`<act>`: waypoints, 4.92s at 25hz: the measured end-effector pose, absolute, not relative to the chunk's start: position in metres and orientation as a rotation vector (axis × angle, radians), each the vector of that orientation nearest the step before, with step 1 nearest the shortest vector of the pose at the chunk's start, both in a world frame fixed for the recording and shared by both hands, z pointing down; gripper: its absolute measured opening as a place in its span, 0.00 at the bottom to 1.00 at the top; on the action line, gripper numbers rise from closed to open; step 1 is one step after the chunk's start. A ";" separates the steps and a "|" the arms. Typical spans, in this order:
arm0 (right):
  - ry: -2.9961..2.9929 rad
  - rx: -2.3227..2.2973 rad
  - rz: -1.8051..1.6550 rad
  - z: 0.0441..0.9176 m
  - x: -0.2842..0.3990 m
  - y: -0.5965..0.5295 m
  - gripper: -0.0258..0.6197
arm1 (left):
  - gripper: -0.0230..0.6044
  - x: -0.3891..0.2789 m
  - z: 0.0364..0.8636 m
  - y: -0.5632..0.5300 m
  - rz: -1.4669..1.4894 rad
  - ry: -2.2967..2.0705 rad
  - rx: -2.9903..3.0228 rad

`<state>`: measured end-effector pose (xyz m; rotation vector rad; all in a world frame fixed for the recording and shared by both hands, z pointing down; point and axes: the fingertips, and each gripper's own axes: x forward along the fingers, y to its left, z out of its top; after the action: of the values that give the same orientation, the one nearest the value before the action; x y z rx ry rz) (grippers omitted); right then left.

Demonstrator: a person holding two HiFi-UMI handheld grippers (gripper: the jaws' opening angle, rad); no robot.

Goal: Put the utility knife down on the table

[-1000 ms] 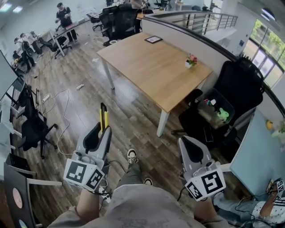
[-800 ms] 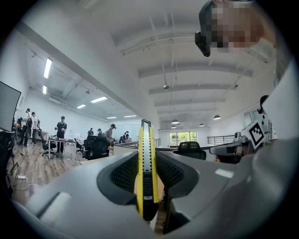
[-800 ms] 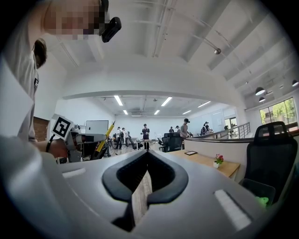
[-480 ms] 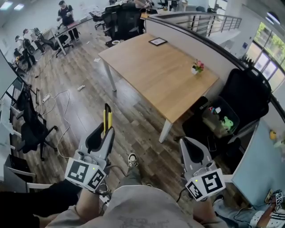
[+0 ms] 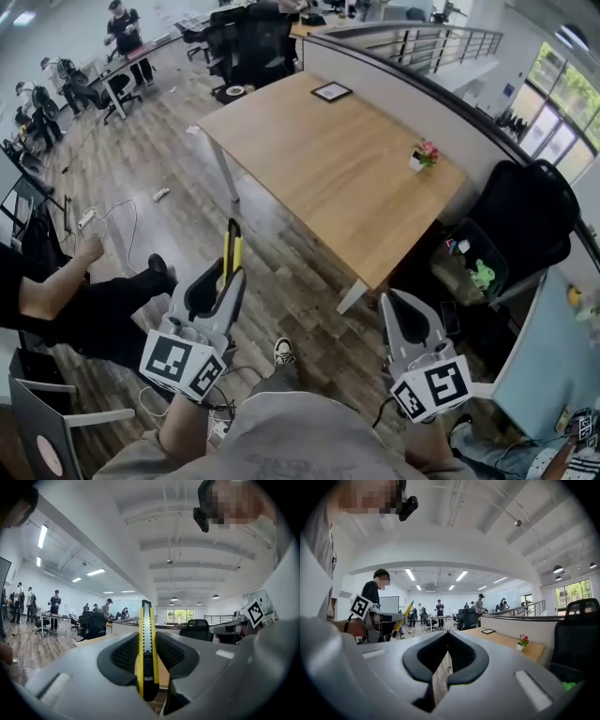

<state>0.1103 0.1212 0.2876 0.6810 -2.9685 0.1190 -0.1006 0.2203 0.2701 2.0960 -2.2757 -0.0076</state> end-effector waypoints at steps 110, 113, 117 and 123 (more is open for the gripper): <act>-2.309 1.243 0.836 0.565 -0.073 -0.318 0.06 | 0.22 -0.242 0.707 -0.400 1.054 -1.094 2.159; -2.305 1.233 0.839 0.568 -0.073 -0.316 0.06 | 0.22 -0.242 0.716 -0.395 1.073 -1.082 2.130; -2.311 1.225 0.831 0.564 -0.072 -0.315 0.06 | 0.22 -0.246 0.716 -0.393 1.083 -1.112 2.125; -2.352 1.227 0.782 0.535 -0.070 -0.312 0.06 | 0.23 -0.258 0.683 -0.380 1.045 -1.174 2.151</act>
<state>-0.0697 -0.3117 0.5349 1.2273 -2.3517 0.7818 -0.2579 -0.3802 0.6832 2.1514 -1.1736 1.0450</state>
